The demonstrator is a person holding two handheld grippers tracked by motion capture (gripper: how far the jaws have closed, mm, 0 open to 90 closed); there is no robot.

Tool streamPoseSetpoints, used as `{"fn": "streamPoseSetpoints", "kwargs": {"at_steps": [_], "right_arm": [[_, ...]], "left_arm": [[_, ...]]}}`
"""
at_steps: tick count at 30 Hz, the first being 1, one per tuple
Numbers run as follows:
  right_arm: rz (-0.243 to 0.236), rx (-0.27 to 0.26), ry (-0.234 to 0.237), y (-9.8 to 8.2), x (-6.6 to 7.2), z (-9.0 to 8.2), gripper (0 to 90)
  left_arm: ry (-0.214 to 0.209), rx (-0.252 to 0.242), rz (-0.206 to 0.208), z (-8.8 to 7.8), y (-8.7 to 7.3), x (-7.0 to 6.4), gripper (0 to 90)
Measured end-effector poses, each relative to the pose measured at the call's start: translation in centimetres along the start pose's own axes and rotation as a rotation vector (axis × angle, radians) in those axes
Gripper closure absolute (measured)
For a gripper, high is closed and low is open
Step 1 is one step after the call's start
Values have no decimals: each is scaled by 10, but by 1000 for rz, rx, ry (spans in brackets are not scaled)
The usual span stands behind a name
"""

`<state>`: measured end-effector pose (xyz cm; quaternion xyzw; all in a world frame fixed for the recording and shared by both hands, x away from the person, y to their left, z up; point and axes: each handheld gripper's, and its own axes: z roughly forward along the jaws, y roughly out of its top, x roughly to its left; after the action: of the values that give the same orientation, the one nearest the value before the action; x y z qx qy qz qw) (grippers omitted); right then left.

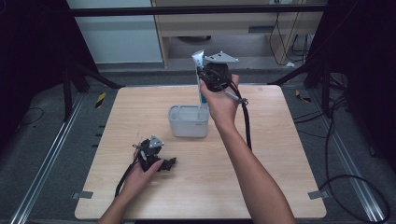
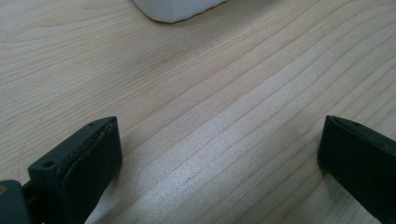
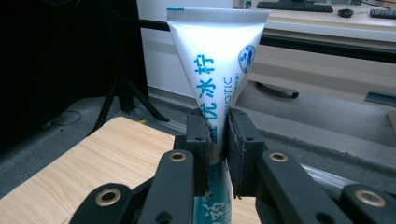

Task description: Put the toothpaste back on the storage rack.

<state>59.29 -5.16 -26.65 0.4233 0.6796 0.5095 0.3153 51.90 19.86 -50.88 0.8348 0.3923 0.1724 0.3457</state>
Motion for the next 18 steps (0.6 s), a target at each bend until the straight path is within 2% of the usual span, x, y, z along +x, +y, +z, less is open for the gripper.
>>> {"fn": "streamPoseSetpoints", "kwargs": {"at_steps": [18], "right_arm": [[-10, -39, 11, -2, 22, 15, 798]], "left_arm": [[2, 0, 1, 0, 0, 0, 0]]}}
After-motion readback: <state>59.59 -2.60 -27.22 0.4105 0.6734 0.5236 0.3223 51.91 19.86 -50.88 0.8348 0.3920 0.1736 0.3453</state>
